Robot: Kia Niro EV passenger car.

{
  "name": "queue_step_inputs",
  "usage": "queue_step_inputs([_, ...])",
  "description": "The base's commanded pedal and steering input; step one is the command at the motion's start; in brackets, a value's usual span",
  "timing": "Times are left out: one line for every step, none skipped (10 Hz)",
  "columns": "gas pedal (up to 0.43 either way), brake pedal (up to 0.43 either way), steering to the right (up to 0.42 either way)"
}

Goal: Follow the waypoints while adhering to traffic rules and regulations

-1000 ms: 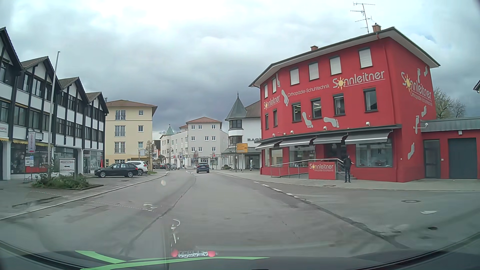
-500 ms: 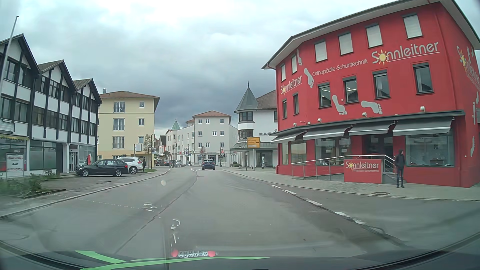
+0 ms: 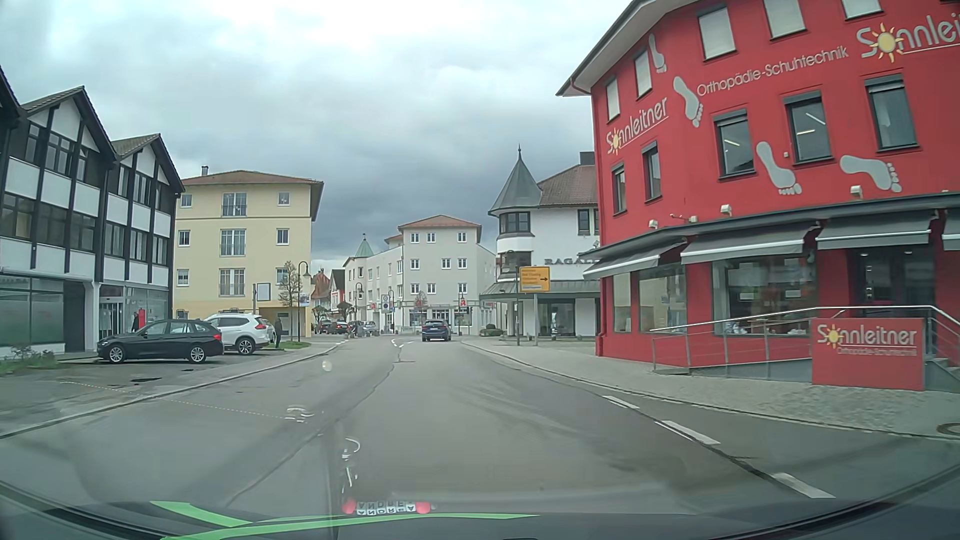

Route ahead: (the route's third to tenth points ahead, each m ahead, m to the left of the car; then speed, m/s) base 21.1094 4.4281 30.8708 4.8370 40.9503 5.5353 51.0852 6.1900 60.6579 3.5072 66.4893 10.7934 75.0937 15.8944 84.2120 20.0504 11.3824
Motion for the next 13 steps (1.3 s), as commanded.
queue_step_inputs([0.0,0.0,-0.026])
queue_step_inputs([0.0,0.0,-0.027])
queue_step_inputs([0.0,0.0,-0.028])
queue_step_inputs([0.0,0.0,-0.028])
queue_step_inputs([0.0,0.0,-0.028])
queue_step_inputs([0.0,0.0,-0.028])
queue_step_inputs([0.0,0.0,-0.028])
queue_step_inputs([0.0,0.0,-0.028])
queue_step_inputs([0.0,0.0,-0.028])
queue_step_inputs([0.0,0.0,-0.028])
queue_step_inputs([0.0,0.0,-0.027])
queue_step_inputs([0.0,0.0,-0.027])
queue_step_inputs([0.0,0.0,-0.027])
